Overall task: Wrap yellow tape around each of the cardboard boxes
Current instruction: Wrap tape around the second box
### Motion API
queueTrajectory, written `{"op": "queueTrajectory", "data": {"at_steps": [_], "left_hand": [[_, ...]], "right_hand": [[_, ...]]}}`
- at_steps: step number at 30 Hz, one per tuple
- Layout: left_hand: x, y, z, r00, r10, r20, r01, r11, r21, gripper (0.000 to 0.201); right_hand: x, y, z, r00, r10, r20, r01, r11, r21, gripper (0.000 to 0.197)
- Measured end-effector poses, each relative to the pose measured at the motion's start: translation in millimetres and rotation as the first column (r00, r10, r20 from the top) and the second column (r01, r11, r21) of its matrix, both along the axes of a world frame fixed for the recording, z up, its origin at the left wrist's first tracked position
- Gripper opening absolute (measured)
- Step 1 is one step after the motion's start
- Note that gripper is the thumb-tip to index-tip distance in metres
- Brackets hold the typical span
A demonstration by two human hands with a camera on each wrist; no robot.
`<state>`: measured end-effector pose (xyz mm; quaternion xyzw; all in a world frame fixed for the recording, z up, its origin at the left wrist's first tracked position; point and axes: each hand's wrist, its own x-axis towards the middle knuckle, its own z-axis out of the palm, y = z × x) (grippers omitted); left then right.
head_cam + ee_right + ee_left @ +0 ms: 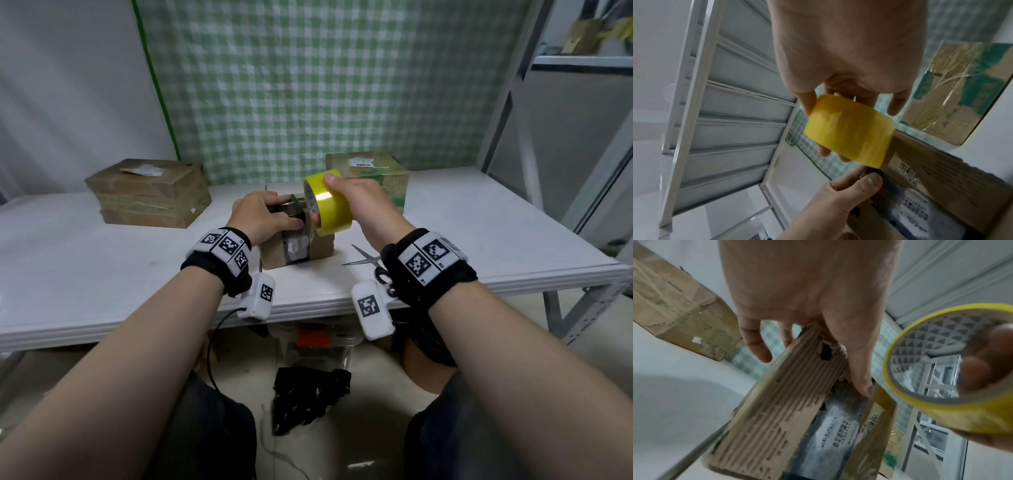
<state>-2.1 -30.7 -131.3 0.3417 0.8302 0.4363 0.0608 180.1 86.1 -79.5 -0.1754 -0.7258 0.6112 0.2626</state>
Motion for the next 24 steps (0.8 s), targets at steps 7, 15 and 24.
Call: {"op": "queueTrajectory", "data": {"at_steps": [7,15,24], "left_hand": [[5.4,-0.1,-0.1,0.999,-0.014,-0.031,0.013,1.0,-0.011,0.077],[2.1,-9.5,-0.5,0.994,-0.081,-0.074,0.073,0.991,-0.11,0.079],[11.9,-21.8,-4.3,0.993,0.096,0.066,-0.106,0.979,0.174,0.064]], "right_hand": [[14.1,-5.3,-17.5,0.959,0.085,0.27,-0.075,0.996,-0.049,0.033],[11.3,-8.2,-36.1,0.944,0.1,0.315,-0.067,0.991,-0.116,0.052],[14.1,4.3,-33.8,0.961,-0.008,0.277,0.066,0.977,-0.2,0.02]]}}
